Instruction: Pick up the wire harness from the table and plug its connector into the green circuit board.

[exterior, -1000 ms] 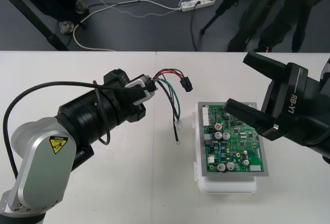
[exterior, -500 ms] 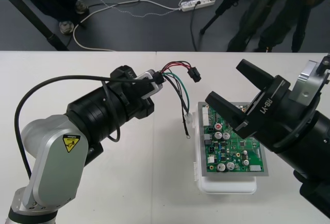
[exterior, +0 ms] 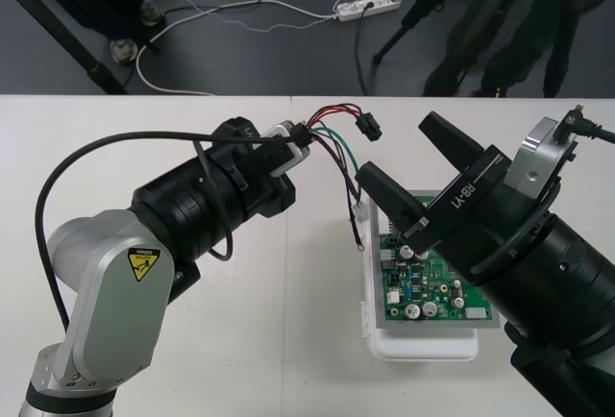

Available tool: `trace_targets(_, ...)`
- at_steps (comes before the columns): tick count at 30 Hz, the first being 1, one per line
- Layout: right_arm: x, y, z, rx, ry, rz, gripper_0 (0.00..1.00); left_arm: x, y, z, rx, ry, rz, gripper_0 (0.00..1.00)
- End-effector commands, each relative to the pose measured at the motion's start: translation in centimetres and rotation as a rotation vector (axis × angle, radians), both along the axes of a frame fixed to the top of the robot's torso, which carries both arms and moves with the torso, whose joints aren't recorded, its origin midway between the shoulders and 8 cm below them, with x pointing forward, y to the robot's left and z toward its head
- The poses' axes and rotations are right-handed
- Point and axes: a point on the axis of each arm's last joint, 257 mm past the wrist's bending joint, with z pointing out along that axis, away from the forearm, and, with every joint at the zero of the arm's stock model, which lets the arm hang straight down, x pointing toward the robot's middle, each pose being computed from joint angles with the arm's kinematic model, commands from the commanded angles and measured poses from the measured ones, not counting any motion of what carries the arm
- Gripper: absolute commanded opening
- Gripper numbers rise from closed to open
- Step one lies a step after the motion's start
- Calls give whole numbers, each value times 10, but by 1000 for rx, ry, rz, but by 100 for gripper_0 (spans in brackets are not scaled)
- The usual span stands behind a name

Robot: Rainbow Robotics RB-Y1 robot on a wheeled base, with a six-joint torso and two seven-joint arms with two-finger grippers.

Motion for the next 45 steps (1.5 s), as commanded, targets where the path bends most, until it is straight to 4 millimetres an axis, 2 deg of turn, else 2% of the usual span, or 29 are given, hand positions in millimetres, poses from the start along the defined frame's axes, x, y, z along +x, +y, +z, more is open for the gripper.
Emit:
trace_targets(1, -8, 7, 22, 66, -14, 14, 100, 1, -20, 42, -111, -50, -9, 0)
trace_targets(6, -4, 7, 26, 93, -14, -14, 100, 0, -21, 42, -113, -48, -9, 0)
trace_targets(18, 1, 23, 34, 139, -18, -22, 100, 0, -24, 40, -107, -43, -6, 0)
trace_targets(27, 10, 27, 31, 121, -27, -22, 100, -1, -27, 41, -121, -32, -11, 0)
trace_targets(45, 15, 24, 23, 111, -17, -38, 100, -2, -29, 41, -140, -18, -14, 0)
